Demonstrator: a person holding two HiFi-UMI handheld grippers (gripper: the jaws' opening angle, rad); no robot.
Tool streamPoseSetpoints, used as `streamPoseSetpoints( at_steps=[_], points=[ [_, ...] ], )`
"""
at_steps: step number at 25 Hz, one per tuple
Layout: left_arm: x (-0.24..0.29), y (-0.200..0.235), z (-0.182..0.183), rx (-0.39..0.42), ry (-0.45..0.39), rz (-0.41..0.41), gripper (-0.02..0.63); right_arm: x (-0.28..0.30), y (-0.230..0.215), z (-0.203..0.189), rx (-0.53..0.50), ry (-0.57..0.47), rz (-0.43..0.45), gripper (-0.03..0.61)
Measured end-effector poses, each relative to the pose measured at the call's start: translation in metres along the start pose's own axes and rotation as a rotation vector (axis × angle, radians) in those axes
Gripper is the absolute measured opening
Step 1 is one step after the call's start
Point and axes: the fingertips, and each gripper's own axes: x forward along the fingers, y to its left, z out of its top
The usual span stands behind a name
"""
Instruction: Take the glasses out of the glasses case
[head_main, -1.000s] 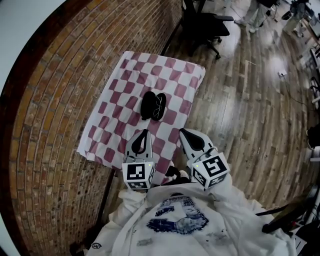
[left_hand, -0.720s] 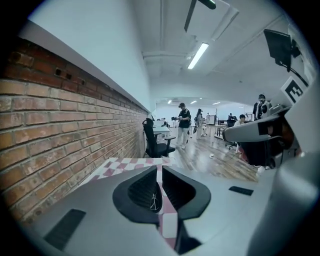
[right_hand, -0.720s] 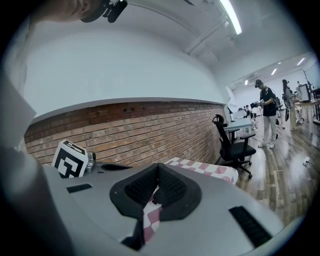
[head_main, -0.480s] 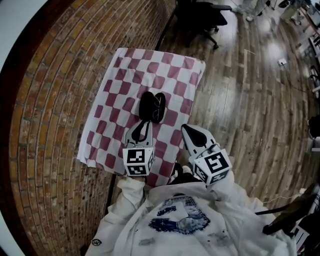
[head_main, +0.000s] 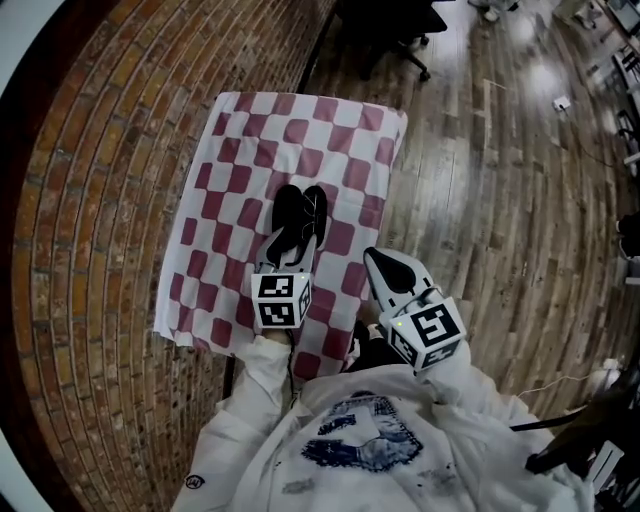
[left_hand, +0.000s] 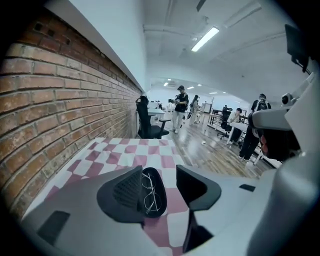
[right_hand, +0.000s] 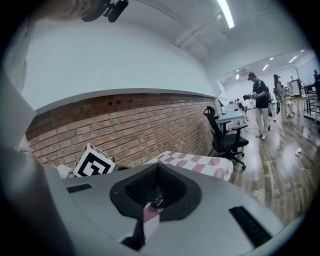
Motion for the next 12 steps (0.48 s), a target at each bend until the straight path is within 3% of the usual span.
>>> streamPoseSetpoints(
  at_steps=[12],
  points=[
    [0.062,0.019,-0.019,-0.032,0.116,-0.031,0.238,0.026,-0.023,-0.018,0.036,0.039,-0.043,0.014]
  ],
)
